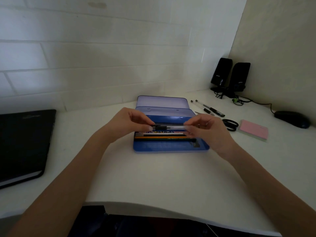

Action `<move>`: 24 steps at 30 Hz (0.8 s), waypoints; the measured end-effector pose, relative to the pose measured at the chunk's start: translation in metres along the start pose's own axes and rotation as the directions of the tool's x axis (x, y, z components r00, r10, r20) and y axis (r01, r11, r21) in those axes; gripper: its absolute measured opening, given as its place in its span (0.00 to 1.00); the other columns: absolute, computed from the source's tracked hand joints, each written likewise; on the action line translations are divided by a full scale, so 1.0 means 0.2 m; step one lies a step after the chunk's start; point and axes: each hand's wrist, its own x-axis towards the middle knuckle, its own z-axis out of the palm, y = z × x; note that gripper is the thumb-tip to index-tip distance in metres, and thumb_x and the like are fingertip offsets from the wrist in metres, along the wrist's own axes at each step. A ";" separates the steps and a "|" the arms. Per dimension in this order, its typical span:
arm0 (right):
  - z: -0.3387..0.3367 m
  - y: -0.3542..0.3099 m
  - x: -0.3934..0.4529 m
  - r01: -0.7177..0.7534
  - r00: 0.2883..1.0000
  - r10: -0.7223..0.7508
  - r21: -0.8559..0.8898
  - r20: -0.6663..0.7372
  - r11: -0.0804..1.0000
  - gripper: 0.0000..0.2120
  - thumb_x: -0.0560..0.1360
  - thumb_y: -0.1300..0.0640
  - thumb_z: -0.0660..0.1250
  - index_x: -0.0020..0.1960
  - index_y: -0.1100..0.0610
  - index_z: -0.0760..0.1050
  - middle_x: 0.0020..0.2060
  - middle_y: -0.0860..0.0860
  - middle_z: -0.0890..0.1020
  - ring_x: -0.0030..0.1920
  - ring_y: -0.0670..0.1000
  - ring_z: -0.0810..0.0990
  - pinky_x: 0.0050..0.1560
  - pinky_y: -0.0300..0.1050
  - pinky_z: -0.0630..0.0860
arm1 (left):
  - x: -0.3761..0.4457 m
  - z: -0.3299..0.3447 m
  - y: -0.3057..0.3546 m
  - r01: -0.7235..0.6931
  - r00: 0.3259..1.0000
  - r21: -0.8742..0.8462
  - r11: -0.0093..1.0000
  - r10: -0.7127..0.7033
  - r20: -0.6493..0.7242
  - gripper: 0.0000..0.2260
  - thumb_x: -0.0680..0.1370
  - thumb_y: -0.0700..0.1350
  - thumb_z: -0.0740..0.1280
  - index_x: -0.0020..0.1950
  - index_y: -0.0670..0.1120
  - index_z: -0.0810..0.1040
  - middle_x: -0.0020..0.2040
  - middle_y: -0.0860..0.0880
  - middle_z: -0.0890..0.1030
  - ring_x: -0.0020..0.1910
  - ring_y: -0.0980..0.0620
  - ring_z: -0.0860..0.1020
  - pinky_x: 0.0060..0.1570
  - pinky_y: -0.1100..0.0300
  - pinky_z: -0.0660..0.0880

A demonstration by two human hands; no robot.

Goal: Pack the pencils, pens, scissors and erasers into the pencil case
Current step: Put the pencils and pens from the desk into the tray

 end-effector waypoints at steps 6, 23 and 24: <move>-0.05 0.05 -0.02 0.053 0.998 -0.037 -0.426 0.044 0.903 0.03 0.70 0.63 0.73 0.43 0.59 0.83 0.37 0.51 0.84 0.33 0.40 0.80 0.40 0.29 0.75 | -0.01 0.03 -0.02 -0.019 0.995 0.231 0.973 -0.003 0.095 0.08 0.64 0.37 0.78 0.37 0.49 0.85 0.37 0.51 0.86 0.38 0.57 0.83 0.44 0.69 0.76; 0.09 0.04 0.00 0.128 0.987 -0.035 -0.651 0.154 0.748 0.03 0.70 0.58 0.72 0.42 0.51 0.82 0.37 0.37 0.77 0.39 0.35 0.75 0.44 0.19 0.67 | -0.02 0.04 0.00 -0.058 0.991 0.409 0.911 0.002 0.136 0.09 0.65 0.41 0.77 0.41 0.54 0.86 0.34 0.62 0.82 0.37 0.63 0.77 0.39 0.77 0.68; 0.10 0.05 0.00 0.139 0.987 -0.049 -0.662 0.153 0.736 0.03 0.70 0.58 0.72 0.43 0.52 0.82 0.38 0.39 0.77 0.40 0.37 0.75 0.44 0.20 0.67 | -0.02 0.04 0.00 -0.052 0.991 0.410 0.911 -0.005 0.135 0.09 0.65 0.41 0.77 0.40 0.54 0.86 0.33 0.62 0.82 0.35 0.63 0.76 0.38 0.76 0.68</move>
